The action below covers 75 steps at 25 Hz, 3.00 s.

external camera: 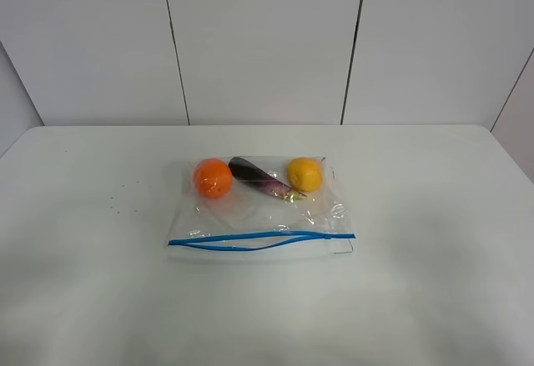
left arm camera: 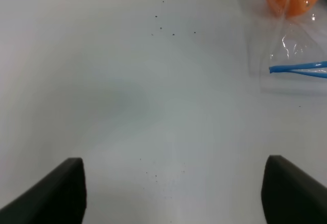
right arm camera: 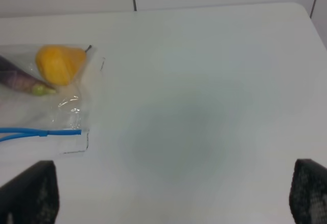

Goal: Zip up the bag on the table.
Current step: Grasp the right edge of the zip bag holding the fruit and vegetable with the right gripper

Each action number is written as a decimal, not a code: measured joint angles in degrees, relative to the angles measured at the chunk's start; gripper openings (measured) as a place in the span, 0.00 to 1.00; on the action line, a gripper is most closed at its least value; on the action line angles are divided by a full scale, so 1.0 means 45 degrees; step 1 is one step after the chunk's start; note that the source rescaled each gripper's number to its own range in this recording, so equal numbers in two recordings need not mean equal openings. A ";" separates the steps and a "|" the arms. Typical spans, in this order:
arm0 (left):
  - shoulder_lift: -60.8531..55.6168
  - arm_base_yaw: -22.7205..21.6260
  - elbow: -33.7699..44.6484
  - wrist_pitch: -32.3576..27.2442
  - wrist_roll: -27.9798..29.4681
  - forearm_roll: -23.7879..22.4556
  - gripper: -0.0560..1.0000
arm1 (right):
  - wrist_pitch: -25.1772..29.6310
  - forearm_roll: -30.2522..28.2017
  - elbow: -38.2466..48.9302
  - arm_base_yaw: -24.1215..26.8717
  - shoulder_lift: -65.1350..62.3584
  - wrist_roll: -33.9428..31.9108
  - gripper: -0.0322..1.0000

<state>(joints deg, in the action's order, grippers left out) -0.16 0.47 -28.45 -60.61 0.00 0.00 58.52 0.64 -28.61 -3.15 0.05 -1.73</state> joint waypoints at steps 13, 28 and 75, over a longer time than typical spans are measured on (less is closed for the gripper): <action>0.0000 0.0000 0.0000 0.0000 0.0000 0.0000 1.00 | -0.0043 0.0445 -0.0987 0.0000 0.2067 0.0000 1.00; 0.0000 0.0000 0.0000 0.0000 0.0000 0.0000 1.00 | -0.0289 0.3031 -0.5731 0.0000 1.5863 0.1049 1.00; 0.0000 0.0000 0.0000 0.0000 0.0000 0.0000 1.00 | 0.1338 1.7124 -0.6811 0.1710 2.7444 1.5982 1.00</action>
<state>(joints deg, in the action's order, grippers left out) -0.16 0.47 -28.45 -60.61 0.00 0.00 64.54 77.70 -59.26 4.54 123.55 70.19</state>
